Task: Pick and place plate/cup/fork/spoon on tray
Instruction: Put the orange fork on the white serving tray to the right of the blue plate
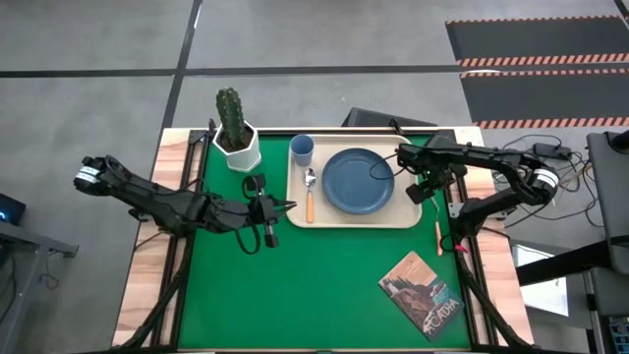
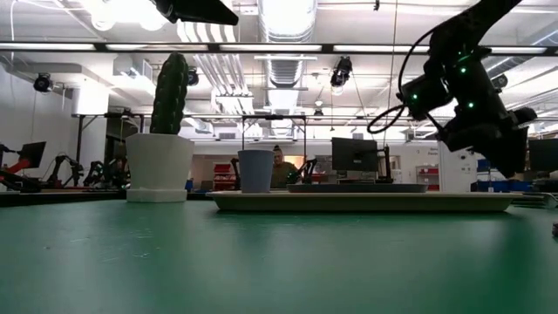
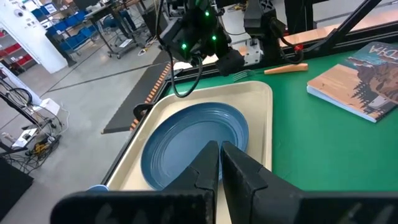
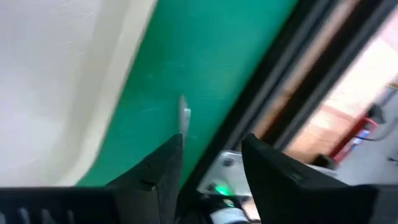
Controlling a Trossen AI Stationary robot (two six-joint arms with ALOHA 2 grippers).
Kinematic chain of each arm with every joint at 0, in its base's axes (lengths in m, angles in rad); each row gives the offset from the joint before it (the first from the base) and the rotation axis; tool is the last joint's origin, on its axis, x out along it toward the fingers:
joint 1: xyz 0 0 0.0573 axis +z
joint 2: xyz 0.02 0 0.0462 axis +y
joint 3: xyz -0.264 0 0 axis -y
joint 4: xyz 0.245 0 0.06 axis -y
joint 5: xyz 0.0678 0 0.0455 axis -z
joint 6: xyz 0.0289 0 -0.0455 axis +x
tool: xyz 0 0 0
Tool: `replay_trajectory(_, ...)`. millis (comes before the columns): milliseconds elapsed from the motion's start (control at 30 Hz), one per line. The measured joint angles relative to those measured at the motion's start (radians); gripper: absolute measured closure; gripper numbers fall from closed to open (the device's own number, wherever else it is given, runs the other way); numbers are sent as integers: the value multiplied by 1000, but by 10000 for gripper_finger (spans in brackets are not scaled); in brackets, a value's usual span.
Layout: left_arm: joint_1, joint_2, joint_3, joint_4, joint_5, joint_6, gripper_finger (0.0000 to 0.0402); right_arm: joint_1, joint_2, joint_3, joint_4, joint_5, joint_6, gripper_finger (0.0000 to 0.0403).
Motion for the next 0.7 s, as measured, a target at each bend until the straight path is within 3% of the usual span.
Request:
replay_trajectory(200,0,0,0,0,0,0,402,0,6,-39,68,-54,-6,241)
replay_trajectory(700,0,1,0,-2,1,0,402,0,48,-142,133,-58,-9,253)
